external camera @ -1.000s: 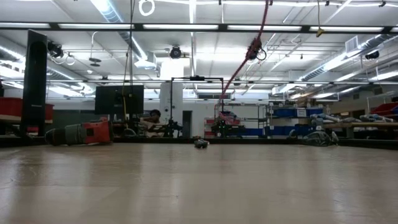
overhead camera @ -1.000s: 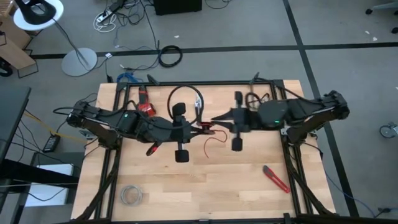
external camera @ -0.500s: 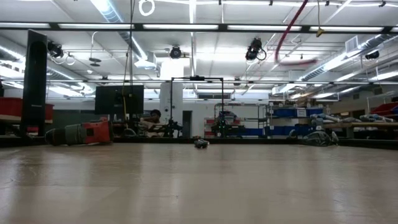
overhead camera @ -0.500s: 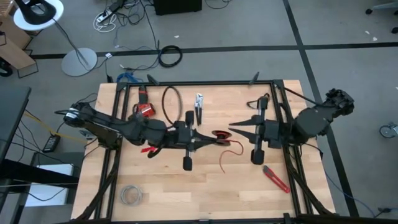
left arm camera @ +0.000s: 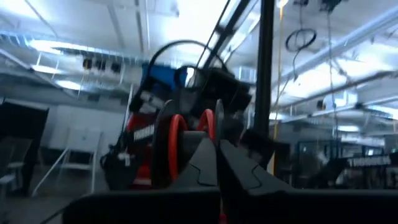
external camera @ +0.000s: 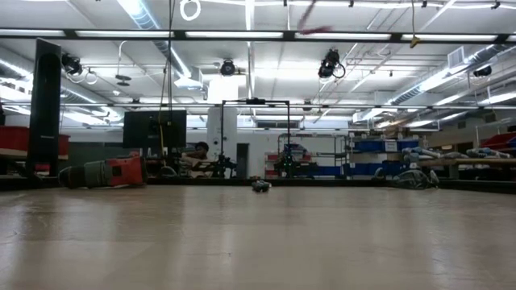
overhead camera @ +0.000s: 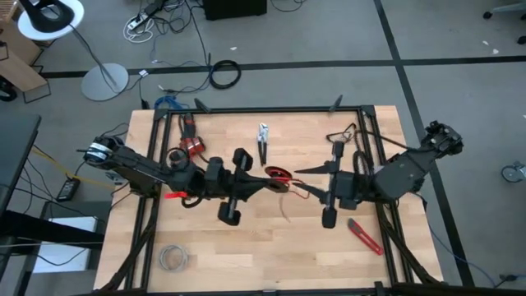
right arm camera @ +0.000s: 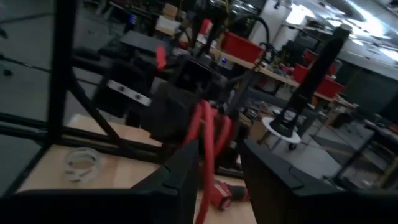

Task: Coil cords
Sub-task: Coil the red wire onto the black spool

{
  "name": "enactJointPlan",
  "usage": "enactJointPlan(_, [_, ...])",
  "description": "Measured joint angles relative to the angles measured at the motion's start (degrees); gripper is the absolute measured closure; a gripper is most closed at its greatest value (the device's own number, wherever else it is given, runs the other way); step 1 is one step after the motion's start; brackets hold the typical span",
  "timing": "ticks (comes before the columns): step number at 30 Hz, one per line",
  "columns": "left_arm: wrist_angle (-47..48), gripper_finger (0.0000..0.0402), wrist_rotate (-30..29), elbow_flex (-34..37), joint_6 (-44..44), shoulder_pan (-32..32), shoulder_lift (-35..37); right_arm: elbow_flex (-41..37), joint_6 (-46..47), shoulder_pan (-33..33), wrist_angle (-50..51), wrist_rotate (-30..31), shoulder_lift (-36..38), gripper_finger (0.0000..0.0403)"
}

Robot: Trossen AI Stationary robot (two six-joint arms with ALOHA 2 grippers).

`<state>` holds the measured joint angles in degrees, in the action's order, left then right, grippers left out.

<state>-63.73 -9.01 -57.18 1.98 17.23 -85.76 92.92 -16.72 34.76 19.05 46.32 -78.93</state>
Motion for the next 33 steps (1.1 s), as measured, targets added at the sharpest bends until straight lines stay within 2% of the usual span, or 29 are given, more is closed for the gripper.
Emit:
enactJointPlan(6, [-6.43, 0.0401, 2.89, 2.77, 0.42, -0.03, -0.01, -0.02, 0.32, -1.57, -1.51, 2.78, -1.21, 0.0286])
enactJointPlan(14, [-6.01, 0.0401, 6.04, 3.07, -4.99, 0.02, 0.00, -0.02, -2.94, -1.82, -8.18, 1.29, -1.21, 0.0288])
enactJointPlan(21, [-5.64, 0.0401, 5.94, 3.07, -7.75, -0.04, -0.02, -0.02, -4.42, -0.99, -10.77, 0.21, -1.19, 0.0289])
enactJointPlan(27, [-5.81, 0.0401, 5.91, 3.07, -8.90, -0.04, -0.02, -0.02, -3.82, -0.87, -9.56, 0.75, -1.19, 0.0289])
enactJointPlan(33, [-7.32, 0.0401, 7.37, 3.07, -9.27, -0.04, -0.02, -0.02, -0.68, -1.79, -6.88, -1.71, -1.41, 0.0290])
